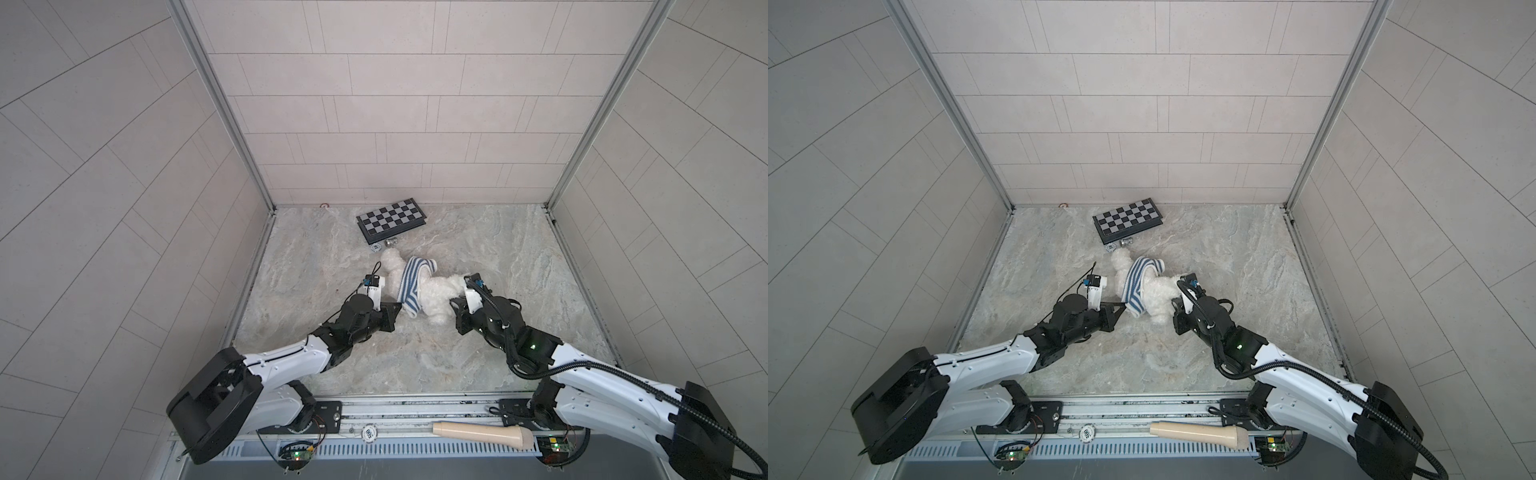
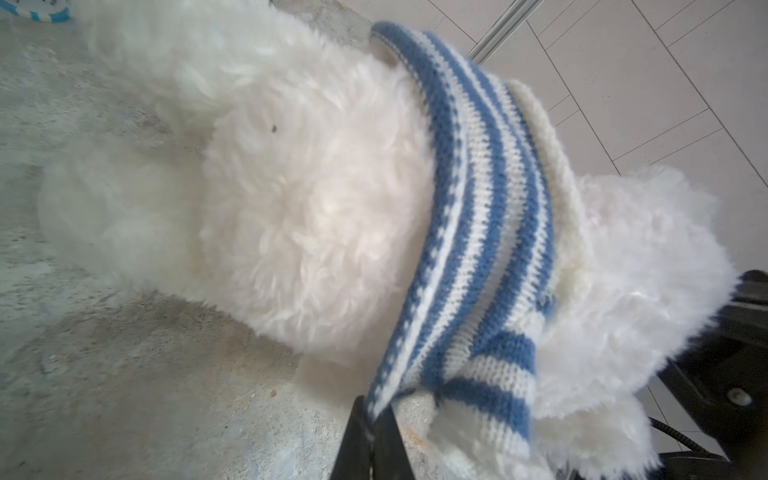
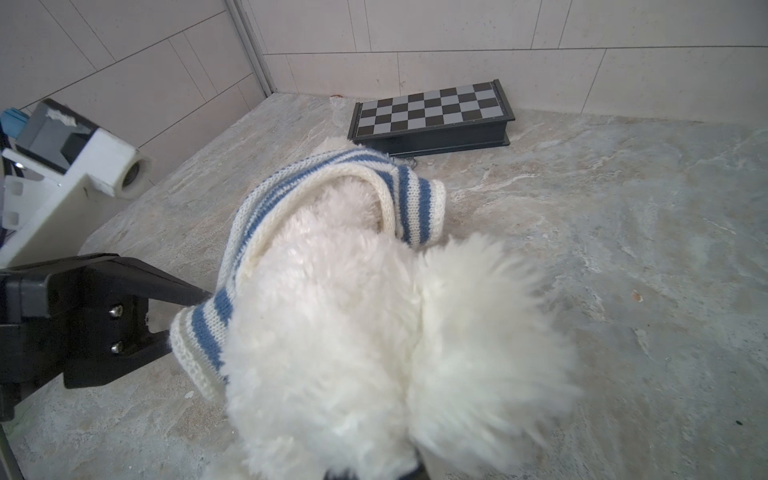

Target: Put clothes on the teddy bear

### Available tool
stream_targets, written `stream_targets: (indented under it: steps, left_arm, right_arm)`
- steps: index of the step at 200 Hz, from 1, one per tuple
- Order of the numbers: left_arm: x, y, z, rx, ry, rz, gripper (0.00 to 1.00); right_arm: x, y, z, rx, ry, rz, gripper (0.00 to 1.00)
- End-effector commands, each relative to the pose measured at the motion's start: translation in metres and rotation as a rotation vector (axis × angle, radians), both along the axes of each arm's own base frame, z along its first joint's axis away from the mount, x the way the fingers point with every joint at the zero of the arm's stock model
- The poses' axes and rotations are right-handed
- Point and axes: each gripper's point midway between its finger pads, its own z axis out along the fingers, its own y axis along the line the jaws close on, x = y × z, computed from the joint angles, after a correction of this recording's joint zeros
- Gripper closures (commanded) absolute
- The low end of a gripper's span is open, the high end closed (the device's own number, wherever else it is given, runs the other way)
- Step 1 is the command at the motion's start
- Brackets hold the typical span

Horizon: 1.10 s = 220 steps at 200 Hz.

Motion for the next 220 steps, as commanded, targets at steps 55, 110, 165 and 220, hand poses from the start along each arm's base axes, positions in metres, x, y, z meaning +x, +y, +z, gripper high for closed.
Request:
stream_targets:
  steps: [55, 110, 165, 220]
  left_arm:
    - [-0.015, 0.007, -0.072, 0.240, 0.170, -0.070, 1.00]
    - [-0.030, -0.046, -0.062, 0.178, 0.161, -0.247, 1.00]
    - [-0.021, -0.019, -0.110, 0.382, 0.271, -0.151, 1.00]
    - [-0.014, 0.017, -0.133, 0.534, 0.328, -0.046, 1.00]
  right_arm:
    - [0.012, -0.040, 0.003, 0.126, 0.011, -0.218, 1.00]
    - [0.013, -0.033, -0.001, 0.217, 0.026, -0.218, 1.00]
    - [0.009, -0.046, -0.001, 0.246, 0.018, -0.268, 1.00]
    - [0.002, -0.061, -0.007, 0.253, 0.018, -0.320, 1.00]
